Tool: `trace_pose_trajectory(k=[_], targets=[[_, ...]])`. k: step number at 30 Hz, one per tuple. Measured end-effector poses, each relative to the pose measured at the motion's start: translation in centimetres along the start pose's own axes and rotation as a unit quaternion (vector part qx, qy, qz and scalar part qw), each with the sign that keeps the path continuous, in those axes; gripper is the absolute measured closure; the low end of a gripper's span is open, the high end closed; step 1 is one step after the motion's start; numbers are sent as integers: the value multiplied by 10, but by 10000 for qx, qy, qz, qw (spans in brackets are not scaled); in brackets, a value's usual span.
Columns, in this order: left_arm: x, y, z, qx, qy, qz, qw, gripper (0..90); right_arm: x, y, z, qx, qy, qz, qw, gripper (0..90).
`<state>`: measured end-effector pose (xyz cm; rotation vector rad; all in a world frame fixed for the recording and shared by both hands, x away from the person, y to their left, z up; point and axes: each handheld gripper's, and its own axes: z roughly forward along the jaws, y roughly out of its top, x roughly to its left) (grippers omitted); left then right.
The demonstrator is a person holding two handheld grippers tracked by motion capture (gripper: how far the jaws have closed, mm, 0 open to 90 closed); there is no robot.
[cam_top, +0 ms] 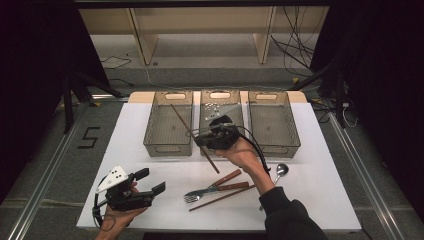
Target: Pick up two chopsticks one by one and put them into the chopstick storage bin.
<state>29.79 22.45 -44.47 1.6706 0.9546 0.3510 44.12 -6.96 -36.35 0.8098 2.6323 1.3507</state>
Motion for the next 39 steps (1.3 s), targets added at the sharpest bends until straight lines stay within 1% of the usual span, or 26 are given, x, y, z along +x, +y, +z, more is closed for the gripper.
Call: trace_pose_trajectory(k=[1, 2, 5, 6, 8, 10, 12, 14, 16, 24, 26, 34, 39], targets=[[0, 0, 0, 0, 0, 0, 10000, 161, 0, 0, 0, 0, 0, 0, 10000, 852], [0, 0, 0, -3, 5, -7, 10000, 161, -2, 4, 2, -82, -39, 105, 9999, 852], [0, 0, 0, -6, 1, -18, 10000, 161, -4, 11, 5, -242, -106, 244, 9994, 851], [0, 0, 0, 3, 9, -6, 10000, 161, -4, 13, 6, -313, -123, 262, 9991, 851], [-1, 0, 0, 36, 15, 102, 9999, 161, -5, 18, 8, -390, -215, 291, 9986, 851], [-2, 0, 0, 25, 27, 100, 9999, 161, -8, 22, 10, -455, -256, 349, 9980, 851], [-2, 0, 0, 75, 8, 129, 9999, 161, -10, 27, 13, -535, -231, 465, 9972, 851], [-2, 0, 0, 75, 5, 141, 9999, 161, -12, 32, 15, -587, -252, 519, 9966, 851], [-2, 1, -1, 29, 24, 113, 9999, 161, -13, 35, 17, -633, -251, 564, 9961, 851], [-1, 1, 0, 22, -3, 100, 9999, 161, -18, 46, 26, -686, -282, 666, 9950, 851], [-1, 1, 0, 28, -13, 96, 9999, 160, -19, 50, 28, -709, -245, 728, 9945, 851], [0, 1, -1, 15, -14, 78, 10000, 160, -25, 61, 36, -742, -241, 879, 9931, 851], [-1, 1, -1, 9, -24, 92, 10000, 160, -28, 65, 39, -751, -307, 915, 9925, 851]])
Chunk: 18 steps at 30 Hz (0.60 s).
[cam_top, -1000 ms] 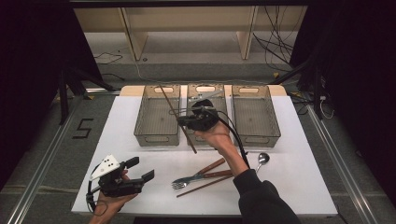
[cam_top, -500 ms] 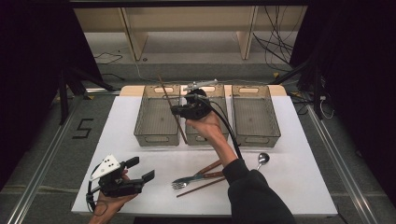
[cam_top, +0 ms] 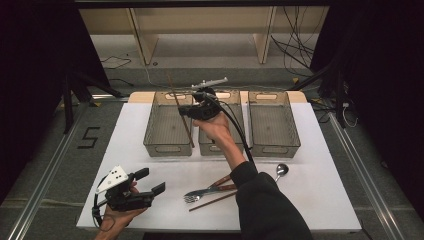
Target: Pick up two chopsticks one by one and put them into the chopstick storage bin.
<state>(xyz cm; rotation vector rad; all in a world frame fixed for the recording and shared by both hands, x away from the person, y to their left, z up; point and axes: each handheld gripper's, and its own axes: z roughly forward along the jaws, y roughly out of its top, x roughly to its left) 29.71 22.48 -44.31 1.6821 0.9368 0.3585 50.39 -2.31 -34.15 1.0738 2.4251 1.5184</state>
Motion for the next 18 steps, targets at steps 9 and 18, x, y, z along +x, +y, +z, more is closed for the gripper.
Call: trace_pose_trajectory(k=[9, 18], targets=[[0, 1, 0, -18, -12, -2, 10000, 160, -3, 5, 9, -63, 5, 87, 9999, 851], [1, 1, 0, -26, -34, 7, 10000, 160, -6, 8, 18, -82, -114, 137, 9998, 851]])
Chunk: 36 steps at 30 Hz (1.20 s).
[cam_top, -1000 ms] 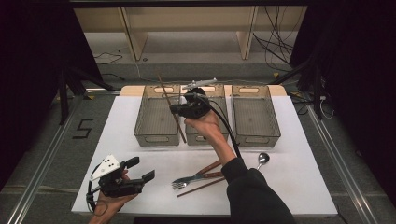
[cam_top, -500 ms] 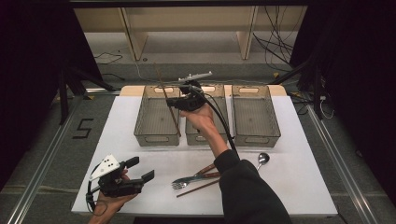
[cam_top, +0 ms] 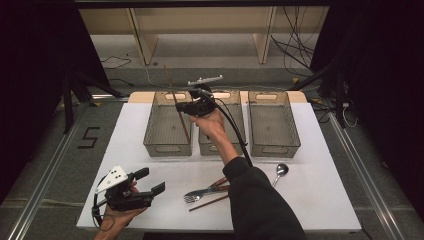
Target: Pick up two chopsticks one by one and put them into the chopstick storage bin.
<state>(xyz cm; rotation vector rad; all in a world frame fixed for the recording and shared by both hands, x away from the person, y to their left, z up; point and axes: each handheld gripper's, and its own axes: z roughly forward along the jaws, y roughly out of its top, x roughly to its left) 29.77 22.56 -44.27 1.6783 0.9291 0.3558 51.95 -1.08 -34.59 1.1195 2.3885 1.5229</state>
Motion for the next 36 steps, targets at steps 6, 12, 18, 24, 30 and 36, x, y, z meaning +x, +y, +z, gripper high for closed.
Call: trace_pose_trajectory(k=[6, 12, 18, 24, 30, 36], targets=[[0, 0, 0, 4, -7, 4, 10000, 160, -3, 1, 6, -12, -88, 58, 9999, 850], [0, 0, 0, -13, -16, -15, 10000, 160, -8, -1, 12, -57, -172, 155, 9997, 850], [-1, 1, -1, -31, -23, -7, 10000, 160, -10, -4, 19, 0, -222, 190, 9996, 849], [-1, 1, -1, -29, -26, -5, 10000, 160, -11, -8, 26, 110, -258, 215, 9994, 849], [-1, 1, -1, -19, -35, -12, 10000, 160, -10, -11, 31, 182, -267, 249, 9992, 848], [-1, 1, -1, -16, -35, -16, 10000, 160, -9, -15, 35, 251, -266, 250, 9990, 847]])
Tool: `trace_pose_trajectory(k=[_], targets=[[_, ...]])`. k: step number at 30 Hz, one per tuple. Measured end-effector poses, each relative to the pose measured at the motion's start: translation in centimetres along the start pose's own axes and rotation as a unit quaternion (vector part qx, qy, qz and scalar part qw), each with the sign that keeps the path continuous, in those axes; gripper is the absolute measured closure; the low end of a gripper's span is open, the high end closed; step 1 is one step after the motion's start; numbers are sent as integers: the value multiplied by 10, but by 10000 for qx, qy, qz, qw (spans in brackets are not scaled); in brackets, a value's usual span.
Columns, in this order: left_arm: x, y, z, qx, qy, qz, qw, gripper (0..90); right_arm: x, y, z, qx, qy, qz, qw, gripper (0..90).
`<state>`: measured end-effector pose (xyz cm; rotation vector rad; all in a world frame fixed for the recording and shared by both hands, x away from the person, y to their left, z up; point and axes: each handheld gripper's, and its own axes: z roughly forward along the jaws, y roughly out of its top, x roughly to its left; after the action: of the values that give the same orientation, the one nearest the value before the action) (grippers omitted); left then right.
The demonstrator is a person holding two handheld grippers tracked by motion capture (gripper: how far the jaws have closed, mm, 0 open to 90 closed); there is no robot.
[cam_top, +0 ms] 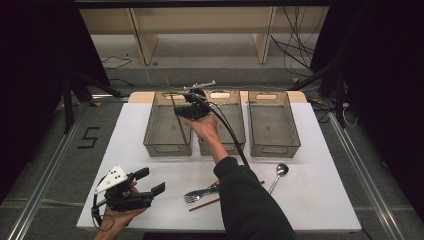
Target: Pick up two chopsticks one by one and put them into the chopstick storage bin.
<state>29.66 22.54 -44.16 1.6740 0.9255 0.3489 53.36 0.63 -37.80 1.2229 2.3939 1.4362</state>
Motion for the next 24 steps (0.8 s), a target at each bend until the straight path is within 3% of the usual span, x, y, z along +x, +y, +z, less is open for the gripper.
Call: trace_pose_trajectory(k=[13, 19, 23, 24], targets=[[0, 0, 0, -6, -5, 5, 10000, 160, -4, -6, 5, 243, -232, 118, 9994, 831], [0, 0, 0, 1, -1, 28, 10000, 160, -6, -7, 3, 262, -329, 220, 9989, 714], [0, 0, 0, 7, 1, 24, 10000, 160, -5, -4, -3, 236, -347, 156, 9990, 645], [0, 0, 0, 1, 5, 23, 10000, 160, -4, -2, -8, 247, -347, 65, 9991, 590]])
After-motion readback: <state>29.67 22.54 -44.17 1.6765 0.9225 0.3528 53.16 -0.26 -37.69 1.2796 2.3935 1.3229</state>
